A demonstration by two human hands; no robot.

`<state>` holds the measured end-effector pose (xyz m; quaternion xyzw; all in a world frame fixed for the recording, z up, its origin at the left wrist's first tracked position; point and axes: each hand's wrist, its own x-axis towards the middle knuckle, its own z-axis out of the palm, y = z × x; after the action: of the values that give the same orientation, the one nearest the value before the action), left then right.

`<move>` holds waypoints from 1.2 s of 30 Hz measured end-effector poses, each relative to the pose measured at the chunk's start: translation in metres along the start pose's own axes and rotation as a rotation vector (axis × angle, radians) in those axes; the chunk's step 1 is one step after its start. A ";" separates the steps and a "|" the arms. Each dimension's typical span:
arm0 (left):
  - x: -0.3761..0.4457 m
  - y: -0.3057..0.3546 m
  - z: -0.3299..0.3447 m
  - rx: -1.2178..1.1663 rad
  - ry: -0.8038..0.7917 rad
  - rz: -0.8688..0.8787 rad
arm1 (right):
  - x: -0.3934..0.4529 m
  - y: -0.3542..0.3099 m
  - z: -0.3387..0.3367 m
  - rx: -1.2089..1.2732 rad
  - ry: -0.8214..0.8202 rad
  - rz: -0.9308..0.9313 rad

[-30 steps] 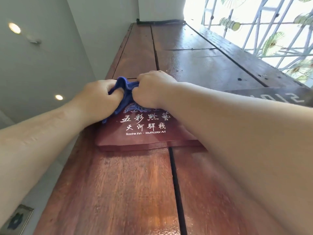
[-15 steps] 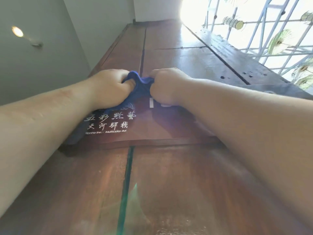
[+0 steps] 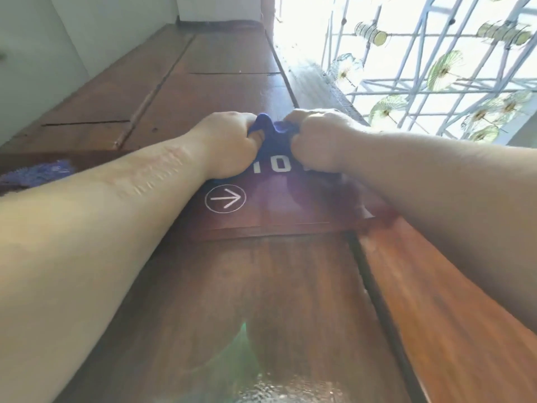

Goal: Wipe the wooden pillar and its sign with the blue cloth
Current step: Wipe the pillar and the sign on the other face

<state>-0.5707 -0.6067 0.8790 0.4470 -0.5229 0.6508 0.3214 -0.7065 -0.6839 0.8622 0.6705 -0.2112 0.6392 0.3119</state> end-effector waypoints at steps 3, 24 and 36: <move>0.022 0.039 0.017 -0.030 -0.022 0.012 | -0.007 0.041 -0.008 0.043 0.032 0.082; -0.004 -0.030 -0.016 0.058 -0.115 0.022 | -0.003 -0.043 -0.014 -0.035 -0.106 0.162; -0.083 -0.189 -0.072 -0.041 -0.011 0.003 | 0.031 -0.219 0.046 -0.017 -0.034 0.186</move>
<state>-0.3882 -0.4861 0.8736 0.4432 -0.5384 0.6380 0.3265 -0.5208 -0.5549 0.8610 0.6561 -0.2834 0.6521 0.2531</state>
